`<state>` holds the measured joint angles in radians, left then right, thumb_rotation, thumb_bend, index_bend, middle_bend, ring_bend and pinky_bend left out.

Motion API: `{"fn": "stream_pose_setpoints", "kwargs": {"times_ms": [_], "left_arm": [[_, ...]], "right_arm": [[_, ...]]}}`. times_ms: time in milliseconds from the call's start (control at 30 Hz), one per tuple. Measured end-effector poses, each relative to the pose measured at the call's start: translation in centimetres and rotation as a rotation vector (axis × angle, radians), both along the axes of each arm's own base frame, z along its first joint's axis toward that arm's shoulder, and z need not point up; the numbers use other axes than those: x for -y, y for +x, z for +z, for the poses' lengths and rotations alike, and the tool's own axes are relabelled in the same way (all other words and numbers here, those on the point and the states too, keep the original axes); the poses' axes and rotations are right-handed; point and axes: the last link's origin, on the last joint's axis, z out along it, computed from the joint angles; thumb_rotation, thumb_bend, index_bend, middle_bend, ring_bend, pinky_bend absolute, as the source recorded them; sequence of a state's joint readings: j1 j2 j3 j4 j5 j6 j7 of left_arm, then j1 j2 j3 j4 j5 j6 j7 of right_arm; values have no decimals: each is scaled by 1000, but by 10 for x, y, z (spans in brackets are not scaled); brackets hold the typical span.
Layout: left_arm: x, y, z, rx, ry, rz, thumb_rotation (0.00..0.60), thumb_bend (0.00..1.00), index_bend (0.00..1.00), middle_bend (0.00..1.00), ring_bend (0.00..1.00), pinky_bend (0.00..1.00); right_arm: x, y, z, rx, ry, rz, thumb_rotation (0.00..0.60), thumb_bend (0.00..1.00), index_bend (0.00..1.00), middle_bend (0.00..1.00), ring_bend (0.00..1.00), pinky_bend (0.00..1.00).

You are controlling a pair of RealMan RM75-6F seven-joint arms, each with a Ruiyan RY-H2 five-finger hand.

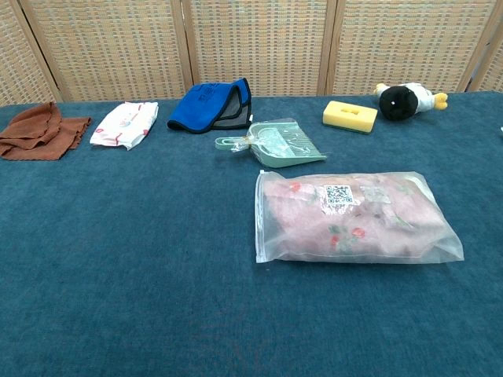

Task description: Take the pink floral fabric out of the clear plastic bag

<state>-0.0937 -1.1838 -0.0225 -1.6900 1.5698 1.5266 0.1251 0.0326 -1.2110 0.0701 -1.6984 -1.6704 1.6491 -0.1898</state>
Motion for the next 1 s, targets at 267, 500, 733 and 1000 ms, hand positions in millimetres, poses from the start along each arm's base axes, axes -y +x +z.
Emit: {"fn": "stream_pose_setpoints", "kwargs": {"times_ms": [267, 500, 733, 1000], "left_arm": [[0, 0, 0, 10, -7, 0, 600, 194, 0, 0, 0, 0], [-3, -3, 1, 10, -2, 8, 600, 194, 0, 0, 0, 0], [-8, -6, 1, -5, 21, 26, 600, 193, 0, 0, 0, 0], [-13, -11, -3, -16, 15, 62, 600, 194, 0, 0, 0, 0]], "right_arm": [[0, 0, -2, -1, 27, 1, 600, 0, 0, 0, 0, 0], [9, 6, -13, 61, 173, 32, 600, 0, 0, 0, 0, 0], [47, 39, -36, 16, 386, 139, 600, 0, 0, 0, 0, 0], [90, 76, -73, -11, 615, 120, 600, 0, 0, 0, 0, 0]]}}
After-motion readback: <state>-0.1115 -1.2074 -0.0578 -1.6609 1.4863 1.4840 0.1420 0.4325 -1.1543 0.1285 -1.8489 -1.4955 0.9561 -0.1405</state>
